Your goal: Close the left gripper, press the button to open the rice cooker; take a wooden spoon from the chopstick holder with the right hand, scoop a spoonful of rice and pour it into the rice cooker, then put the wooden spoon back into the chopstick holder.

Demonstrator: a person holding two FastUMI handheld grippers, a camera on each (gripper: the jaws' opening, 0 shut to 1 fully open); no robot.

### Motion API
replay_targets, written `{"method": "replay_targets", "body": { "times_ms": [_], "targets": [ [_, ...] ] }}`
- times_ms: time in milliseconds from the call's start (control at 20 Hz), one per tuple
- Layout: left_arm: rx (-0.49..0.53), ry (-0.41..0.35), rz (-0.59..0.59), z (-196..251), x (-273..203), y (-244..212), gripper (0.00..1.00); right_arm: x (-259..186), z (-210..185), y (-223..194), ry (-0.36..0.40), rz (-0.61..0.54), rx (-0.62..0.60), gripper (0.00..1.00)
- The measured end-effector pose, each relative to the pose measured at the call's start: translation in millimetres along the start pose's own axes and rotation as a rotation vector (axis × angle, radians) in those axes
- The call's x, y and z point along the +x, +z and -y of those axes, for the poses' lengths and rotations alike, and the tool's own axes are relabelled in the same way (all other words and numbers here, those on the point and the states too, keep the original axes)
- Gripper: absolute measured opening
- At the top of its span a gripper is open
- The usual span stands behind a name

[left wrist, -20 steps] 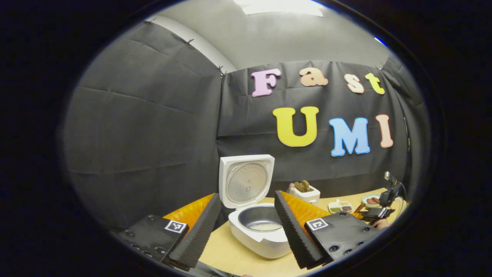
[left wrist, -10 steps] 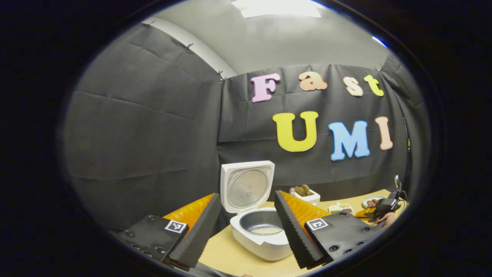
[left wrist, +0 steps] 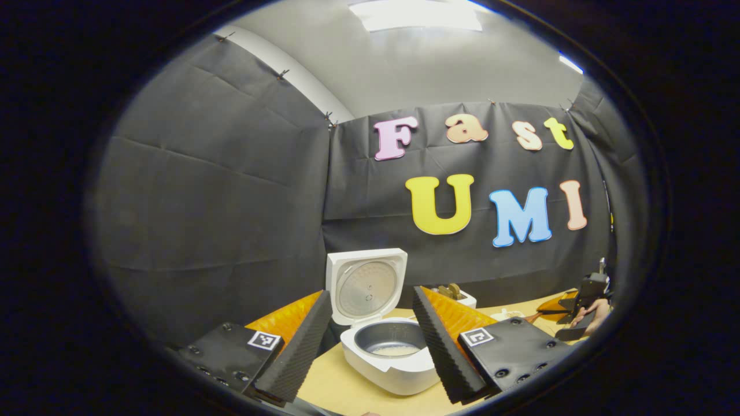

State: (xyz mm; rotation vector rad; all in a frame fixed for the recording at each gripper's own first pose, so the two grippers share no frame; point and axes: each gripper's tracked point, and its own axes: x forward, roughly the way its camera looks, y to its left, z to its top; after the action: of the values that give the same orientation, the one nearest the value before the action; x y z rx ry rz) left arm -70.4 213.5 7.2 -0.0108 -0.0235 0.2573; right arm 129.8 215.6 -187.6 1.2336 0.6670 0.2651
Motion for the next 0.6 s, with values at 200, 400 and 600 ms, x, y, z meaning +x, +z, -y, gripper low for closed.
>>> {"method": "replay_targets", "body": {
  "times_ms": [200,400,600],
  "targets": [
    [-0.002,0.007,-0.011,-8.2,-3.6,-5.7,0.97,8.7,-34.2,-16.4,0.051,-0.035,-0.028,0.09],
    [-0.019,0.028,-0.017,-19.6,-6.2,-9.6,0.97,23.6,-73.8,-37.6,0.109,-0.065,-0.069,0.09],
    [-0.029,0.056,-0.034,-32.2,-12.4,-16.4,0.97,44.5,-109.7,-67.3,0.154,-0.122,-0.137,0.09]
  ]
}}
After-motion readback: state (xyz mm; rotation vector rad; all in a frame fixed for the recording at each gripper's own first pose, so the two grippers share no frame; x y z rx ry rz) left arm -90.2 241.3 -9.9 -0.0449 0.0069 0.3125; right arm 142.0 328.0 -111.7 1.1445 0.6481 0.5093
